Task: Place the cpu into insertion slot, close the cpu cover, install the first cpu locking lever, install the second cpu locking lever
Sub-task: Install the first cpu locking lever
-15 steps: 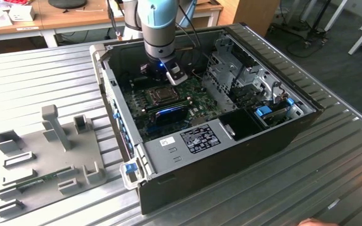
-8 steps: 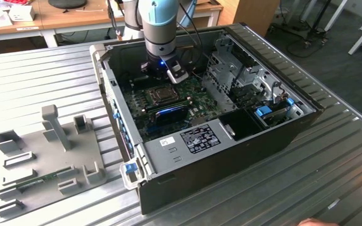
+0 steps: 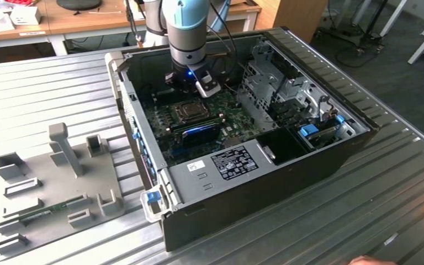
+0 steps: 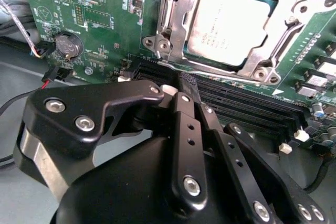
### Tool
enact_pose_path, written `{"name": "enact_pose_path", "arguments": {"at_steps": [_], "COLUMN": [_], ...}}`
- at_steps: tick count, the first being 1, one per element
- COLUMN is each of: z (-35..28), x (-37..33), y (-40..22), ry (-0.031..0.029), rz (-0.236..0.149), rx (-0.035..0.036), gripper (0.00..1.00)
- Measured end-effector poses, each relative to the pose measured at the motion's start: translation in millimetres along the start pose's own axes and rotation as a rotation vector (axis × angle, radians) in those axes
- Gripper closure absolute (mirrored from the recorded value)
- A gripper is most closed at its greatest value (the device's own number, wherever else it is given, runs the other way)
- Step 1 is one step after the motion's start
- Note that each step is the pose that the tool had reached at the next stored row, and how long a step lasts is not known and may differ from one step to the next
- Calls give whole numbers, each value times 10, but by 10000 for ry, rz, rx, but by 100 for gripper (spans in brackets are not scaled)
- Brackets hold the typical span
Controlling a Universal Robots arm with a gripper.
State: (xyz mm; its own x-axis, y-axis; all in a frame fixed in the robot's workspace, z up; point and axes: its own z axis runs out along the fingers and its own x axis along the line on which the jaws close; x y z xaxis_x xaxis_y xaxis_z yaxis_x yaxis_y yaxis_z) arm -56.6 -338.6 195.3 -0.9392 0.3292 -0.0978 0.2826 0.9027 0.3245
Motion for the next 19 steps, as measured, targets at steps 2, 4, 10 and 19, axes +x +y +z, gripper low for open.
{"name": "enact_pose_path", "arguments": {"at_steps": [2,4,10,19], "z": [-2,-6,-14,-3], "x": [7,25,67,93], "y": [-2,-8,-20,-22], "ry": [-3,-7,-19,-35], "rz": [-2,-2,-6,-9], "rx": [0,0,-5,-4], "gripper": [89,89,89,89]}}
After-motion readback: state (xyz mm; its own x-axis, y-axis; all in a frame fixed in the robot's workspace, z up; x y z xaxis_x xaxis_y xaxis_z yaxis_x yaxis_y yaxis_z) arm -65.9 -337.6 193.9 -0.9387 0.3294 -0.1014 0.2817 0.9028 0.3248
